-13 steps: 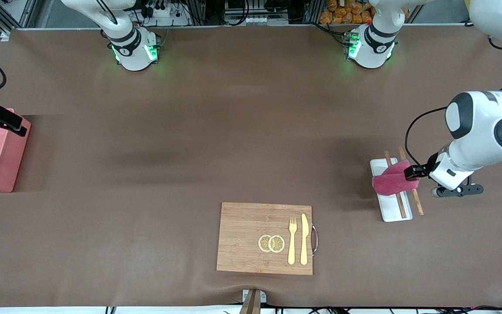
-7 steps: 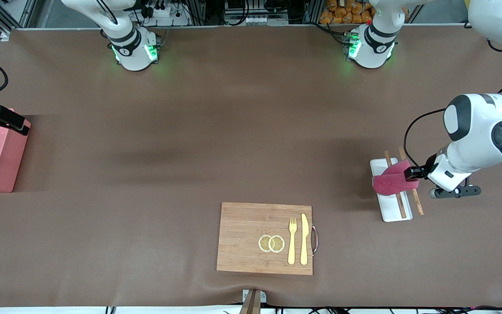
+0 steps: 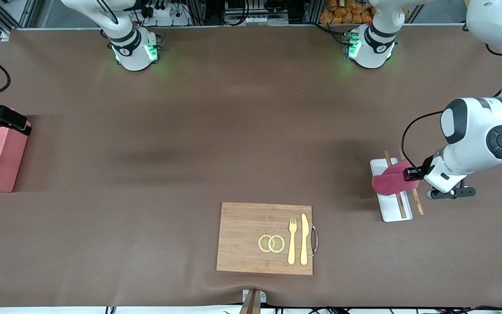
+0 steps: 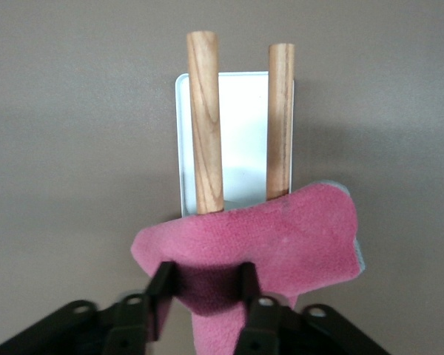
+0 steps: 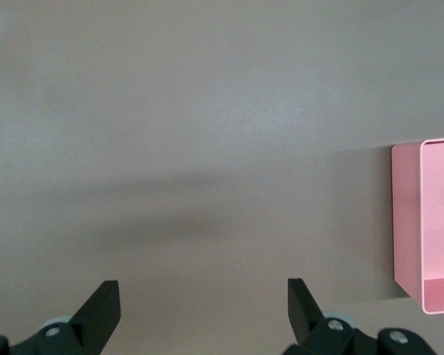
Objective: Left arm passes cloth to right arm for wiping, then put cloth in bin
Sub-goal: 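Lift the cloth with the left gripper while the right gripper reaches out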
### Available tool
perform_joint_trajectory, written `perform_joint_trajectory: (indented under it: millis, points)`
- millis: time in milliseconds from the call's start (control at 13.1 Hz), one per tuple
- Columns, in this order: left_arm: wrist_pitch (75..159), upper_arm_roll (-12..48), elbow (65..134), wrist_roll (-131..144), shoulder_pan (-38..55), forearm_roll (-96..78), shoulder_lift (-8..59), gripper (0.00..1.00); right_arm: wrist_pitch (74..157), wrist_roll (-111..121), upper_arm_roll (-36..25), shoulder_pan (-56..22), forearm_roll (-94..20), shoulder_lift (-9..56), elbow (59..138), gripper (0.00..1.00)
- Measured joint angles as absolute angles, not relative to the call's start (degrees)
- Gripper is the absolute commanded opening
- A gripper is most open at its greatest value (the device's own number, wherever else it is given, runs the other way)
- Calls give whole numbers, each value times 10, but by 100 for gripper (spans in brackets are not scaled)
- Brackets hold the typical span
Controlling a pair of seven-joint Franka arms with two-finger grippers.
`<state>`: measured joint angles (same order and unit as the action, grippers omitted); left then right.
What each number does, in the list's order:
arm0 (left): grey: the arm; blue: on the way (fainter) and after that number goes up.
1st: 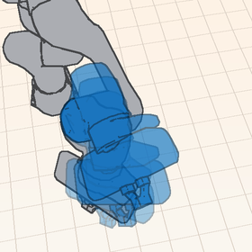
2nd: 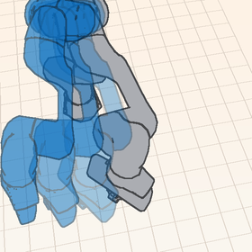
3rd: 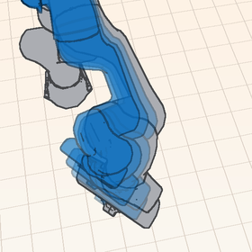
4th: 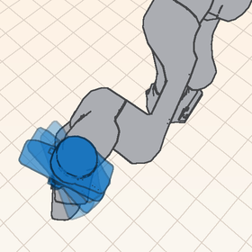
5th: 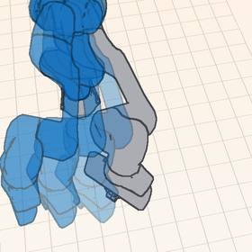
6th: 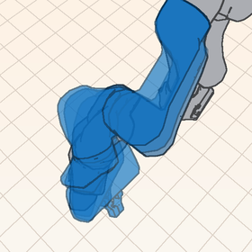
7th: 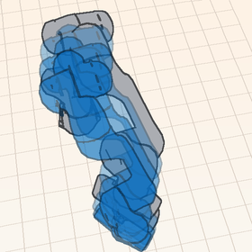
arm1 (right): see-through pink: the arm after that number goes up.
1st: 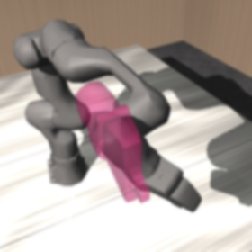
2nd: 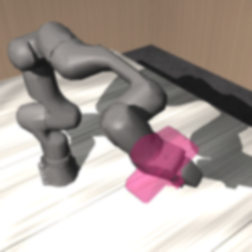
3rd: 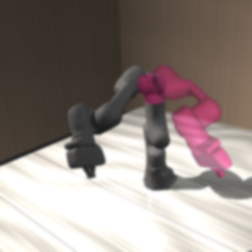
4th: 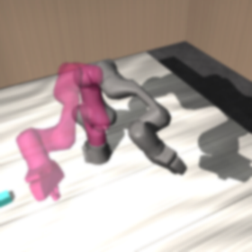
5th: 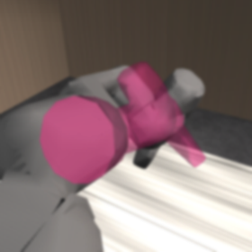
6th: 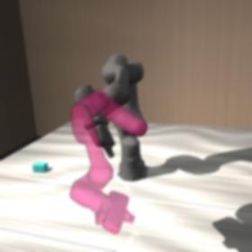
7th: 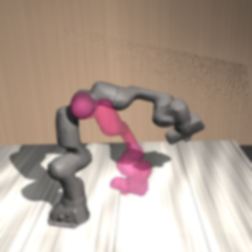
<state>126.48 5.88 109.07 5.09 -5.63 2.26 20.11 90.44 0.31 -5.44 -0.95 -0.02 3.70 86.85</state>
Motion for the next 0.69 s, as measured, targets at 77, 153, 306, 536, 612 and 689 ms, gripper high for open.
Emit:
perform_joint_trajectory:
  millis: [77, 153, 306, 536, 612, 689]
  points:
    - [1265, 60, 1090, 51, -56, 23, 201, 3, 903, 3, -55, -10, 0, 37, 869, 100]
    - [1264, 61, 1087, 50, -54, 23, 200, 0, 901, 3, -55, -10, 0, 37, 869, 100]
    - [1264, 61, 1086, 47, -54, 23, 200, 0, 901, 2, -55, -10, 0, 37, 869, 100]
    - [1264, 63, 1083, 45, -53, 23, 198, 0, 897, -3, -56, -9, 0, 38, 869, 100]
    - [1263, 69, 1081, 44, -53, 23, 195, 0, 896, -18, -56, -10, -1, 38, 869, 100]
    - [1258, 80, 1077, 44, -53, 23, 187, 0, 895, -41, -56, -11, -3, 38, 869, 100]
